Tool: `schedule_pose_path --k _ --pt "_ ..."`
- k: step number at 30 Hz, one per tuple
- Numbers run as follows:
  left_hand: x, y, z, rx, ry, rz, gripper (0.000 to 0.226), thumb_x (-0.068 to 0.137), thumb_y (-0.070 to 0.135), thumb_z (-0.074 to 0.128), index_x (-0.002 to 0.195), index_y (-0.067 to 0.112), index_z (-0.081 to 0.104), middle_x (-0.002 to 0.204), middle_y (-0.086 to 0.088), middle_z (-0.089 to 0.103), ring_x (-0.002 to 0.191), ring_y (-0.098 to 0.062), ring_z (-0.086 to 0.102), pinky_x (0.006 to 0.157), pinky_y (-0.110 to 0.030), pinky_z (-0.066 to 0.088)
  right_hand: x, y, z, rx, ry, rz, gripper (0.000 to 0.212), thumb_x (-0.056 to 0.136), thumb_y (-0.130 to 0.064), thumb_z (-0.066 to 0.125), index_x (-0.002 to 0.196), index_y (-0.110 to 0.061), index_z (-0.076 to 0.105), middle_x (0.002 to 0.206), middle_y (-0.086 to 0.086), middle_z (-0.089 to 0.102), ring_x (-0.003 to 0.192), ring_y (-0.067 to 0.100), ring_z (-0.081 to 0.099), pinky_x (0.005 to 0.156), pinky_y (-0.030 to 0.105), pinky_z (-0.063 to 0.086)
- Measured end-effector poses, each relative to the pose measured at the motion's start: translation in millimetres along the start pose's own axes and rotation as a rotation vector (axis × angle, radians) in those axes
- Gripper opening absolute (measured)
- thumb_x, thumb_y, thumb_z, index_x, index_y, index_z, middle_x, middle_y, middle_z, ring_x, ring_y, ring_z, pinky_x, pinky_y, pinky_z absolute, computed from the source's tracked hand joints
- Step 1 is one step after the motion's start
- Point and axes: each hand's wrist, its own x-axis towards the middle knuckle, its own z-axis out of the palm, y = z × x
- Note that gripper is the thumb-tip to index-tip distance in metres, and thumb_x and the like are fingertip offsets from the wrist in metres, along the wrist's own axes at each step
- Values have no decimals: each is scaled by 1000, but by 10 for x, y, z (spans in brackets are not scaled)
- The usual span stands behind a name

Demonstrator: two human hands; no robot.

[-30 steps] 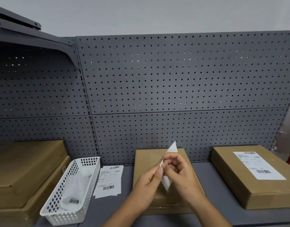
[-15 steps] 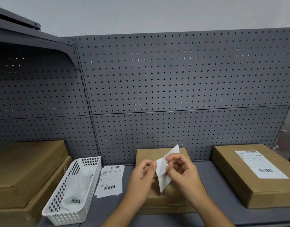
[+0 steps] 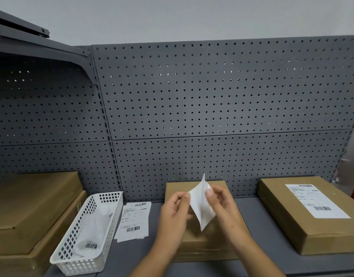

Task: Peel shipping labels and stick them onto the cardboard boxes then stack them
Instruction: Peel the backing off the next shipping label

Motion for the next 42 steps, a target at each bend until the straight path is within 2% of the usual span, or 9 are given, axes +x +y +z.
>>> schedule_pose_path --k 6,11,17,22,25,28,32,35,42 --pt "-51 -8 16 -8 -60 35 22 108 25 53 101 16 72 99 -10 78 100 -32 74 90 -45 60 -36 -53 27 44 -71 20 22 92 -21 73 107 -6 68 92 7 78 82 18 71 68 23 55" --pt "-139 -48 48 -22 -142 49 30 101 39 60 111 14 73 105 -5 79 98 -9 74 82 -21 56 -36 -59 68 35 -112 -12 15 92 -17 73 100 -6 68 85 4 72 79 15 66 70 25 54" --pt "-81 -30 39 22 -79 44 13 98 22 69 103 16 80 88 0 79 76 -4 68 67 -14 52 -15 23 61 38 -107 -29 27 88 -30 79 97 -8 68 82 2 70 77 13 63 68 24 54" --pt "-11 -31 -29 -109 -35 -72 19 101 20 66 107 7 78 101 -10 81 90 -21 76 79 -30 63 -9 122 -60 134 -26 108 37 80 -39 81 95 -10 64 95 20 72 88 28 66 79 52 55" --pt "98 -53 -221 -181 87 -130 21 102 23 64 109 7 76 104 -11 81 100 -29 78 89 -46 63 20 91 -274 137 125 58 47 81 -30 84 95 3 54 87 9 73 84 27 65 66 40 53" --pt "169 -109 -421 -169 197 -129 21 101 27 66 100 9 77 101 -11 82 99 -31 77 92 -50 59 37 51 -490 216 169 62 37 89 -18 75 103 8 51 93 19 74 86 31 68 68 39 55" --pt "227 -155 -551 -118 307 -87 28 101 33 66 89 9 76 91 -9 80 84 -26 73 80 -44 58 39 -25 -607 233 203 76 23 95 -10 68 109 4 57 98 14 74 83 25 72 69 37 59" --pt "267 -185 -585 -154 388 -56 28 104 33 61 91 12 73 92 -3 81 88 -23 75 82 -42 60 54 -14 -621 214 314 53 18 96 -14 67 110 -5 59 97 13 69 83 26 66 72 41 52" --pt "216 -140 -605 -272 428 -12 27 111 28 48 118 17 71 112 0 80 105 -16 76 79 -26 62 1 116 -420 112 382 -45 20 103 -26 59 113 -13 69 103 5 75 87 9 68 75 30 51"
